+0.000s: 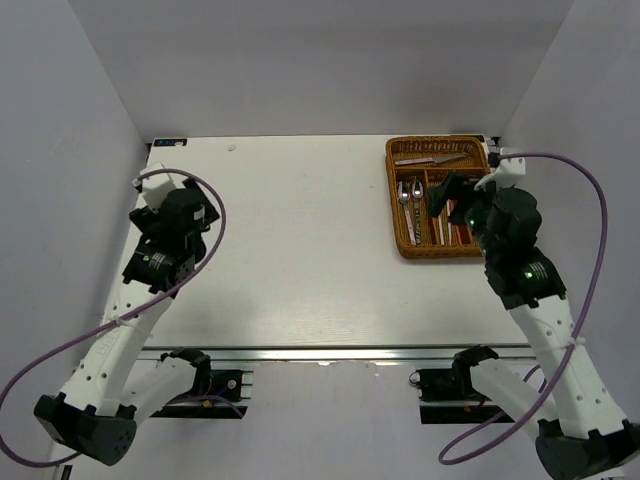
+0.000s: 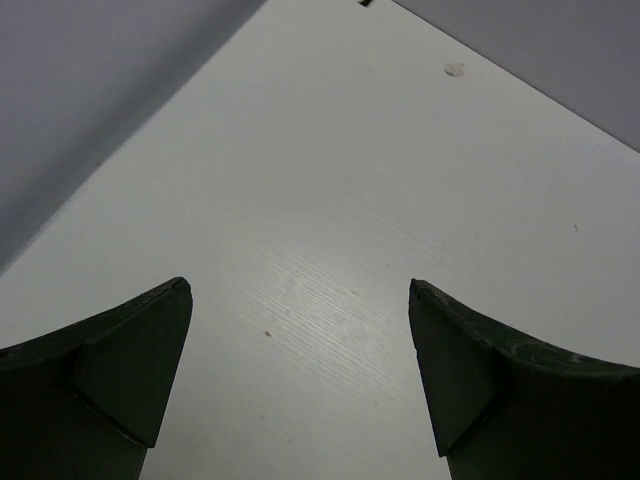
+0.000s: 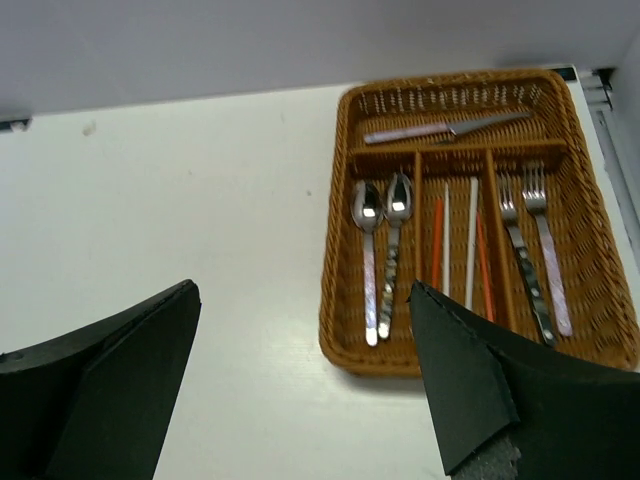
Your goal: Sort the eating utensils into containers
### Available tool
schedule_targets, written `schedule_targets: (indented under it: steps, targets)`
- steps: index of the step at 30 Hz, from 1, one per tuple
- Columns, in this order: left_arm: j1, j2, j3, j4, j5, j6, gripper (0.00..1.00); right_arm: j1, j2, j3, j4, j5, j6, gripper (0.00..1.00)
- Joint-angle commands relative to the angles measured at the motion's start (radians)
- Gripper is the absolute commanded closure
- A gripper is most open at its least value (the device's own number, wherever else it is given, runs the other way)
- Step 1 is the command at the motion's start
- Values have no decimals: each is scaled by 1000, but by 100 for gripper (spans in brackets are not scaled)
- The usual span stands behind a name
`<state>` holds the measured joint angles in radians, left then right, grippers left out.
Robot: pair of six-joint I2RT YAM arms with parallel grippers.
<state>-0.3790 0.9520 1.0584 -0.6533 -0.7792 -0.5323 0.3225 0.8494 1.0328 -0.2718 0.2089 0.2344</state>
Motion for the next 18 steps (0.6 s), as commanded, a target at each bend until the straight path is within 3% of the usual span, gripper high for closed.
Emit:
schedule_targets:
  steps: [1, 9, 18]
  targets:
    - [87, -56, 26, 24, 77, 66, 2, 4, -71, 0, -200, 24, -72, 11]
    - [97, -243, -170, 104, 21, 95, 2, 18, -200, -74, -239, -11, -44, 11]
    - [97, -206, -187, 99, 50, 106, 2, 21, -187, -131, -187, -8, -20, 11]
